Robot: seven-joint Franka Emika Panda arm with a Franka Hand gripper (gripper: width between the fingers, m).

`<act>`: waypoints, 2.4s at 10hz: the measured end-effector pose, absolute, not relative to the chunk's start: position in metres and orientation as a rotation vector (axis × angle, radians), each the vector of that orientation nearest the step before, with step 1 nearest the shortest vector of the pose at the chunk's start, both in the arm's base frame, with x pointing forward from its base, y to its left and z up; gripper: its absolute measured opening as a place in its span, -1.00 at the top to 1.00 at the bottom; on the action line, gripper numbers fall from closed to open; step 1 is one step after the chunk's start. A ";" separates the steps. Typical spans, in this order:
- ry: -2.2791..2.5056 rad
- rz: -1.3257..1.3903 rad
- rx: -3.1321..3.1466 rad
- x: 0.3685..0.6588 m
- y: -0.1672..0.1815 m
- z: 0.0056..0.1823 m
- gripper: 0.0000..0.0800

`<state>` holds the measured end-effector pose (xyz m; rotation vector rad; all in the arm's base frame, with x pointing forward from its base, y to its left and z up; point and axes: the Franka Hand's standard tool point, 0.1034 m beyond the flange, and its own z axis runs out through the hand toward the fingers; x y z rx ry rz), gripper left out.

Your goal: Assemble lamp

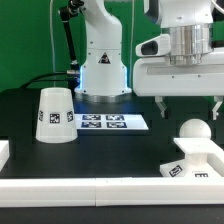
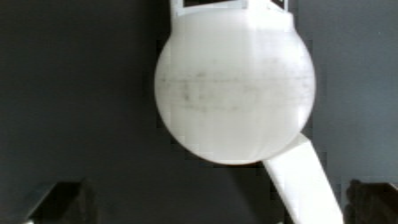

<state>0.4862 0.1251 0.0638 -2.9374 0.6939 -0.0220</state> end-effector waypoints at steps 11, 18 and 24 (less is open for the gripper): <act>0.620 0.765 -2.804 0.482 0.127 0.062 -0.75; 0.529 1.251 -2.616 0.475 0.131 0.052 -0.75; 0.512 1.256 -2.621 0.476 0.144 0.041 -0.75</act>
Offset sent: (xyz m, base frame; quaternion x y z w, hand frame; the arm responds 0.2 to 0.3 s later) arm 0.0022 0.0235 0.0013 0.0189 -0.1927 0.0090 0.9810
